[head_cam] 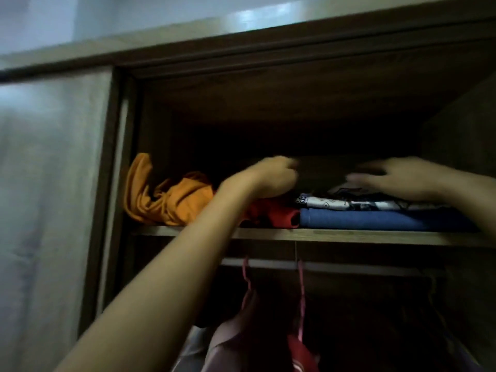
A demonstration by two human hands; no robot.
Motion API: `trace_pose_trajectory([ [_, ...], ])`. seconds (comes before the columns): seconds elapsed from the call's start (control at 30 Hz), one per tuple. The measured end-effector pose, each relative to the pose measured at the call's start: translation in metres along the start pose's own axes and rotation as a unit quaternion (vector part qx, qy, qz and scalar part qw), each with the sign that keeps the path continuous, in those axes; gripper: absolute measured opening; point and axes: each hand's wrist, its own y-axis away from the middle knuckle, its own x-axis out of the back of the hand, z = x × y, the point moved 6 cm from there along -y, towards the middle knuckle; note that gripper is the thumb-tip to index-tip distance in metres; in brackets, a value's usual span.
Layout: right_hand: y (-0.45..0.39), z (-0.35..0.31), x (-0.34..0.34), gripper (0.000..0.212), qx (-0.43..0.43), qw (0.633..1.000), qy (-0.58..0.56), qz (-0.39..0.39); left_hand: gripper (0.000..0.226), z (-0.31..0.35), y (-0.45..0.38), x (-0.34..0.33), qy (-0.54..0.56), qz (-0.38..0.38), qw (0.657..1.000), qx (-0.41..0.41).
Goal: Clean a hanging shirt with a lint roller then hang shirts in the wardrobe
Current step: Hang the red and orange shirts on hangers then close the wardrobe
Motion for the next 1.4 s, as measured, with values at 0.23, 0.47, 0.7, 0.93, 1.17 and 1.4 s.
trace_pose_trajectory([
  [0.23,-0.012,-0.136,-0.025,0.080,0.174,0.978,-0.103,-0.046,0.053,-0.113,0.040,0.050,-0.170,0.000,0.973,0.159],
  [0.47,-0.038,-0.180,-0.076,0.084,0.148,0.980,-0.030,-0.133,0.058,-0.159,0.049,0.045,-0.039,-0.053,0.981,0.182],
  [0.7,-0.033,-0.188,-0.070,0.056,0.150,0.988,-0.022,-0.013,0.059,-0.165,0.049,0.042,-0.021,-0.045,0.982,0.180],
  [0.93,-0.010,-0.171,-0.019,0.037,0.048,0.931,-0.293,0.210,0.057,-0.164,0.047,0.038,-0.030,-0.023,0.983,0.177],
  [1.17,0.026,-0.142,0.021,0.016,0.025,0.823,-0.481,0.302,0.058,-0.136,0.054,0.046,-0.109,0.160,0.980,0.052],
  [1.4,0.075,-0.130,-0.014,0.007,0.044,0.790,-0.549,0.270,0.082,-0.044,0.117,0.040,0.281,0.150,0.935,-0.157],
])
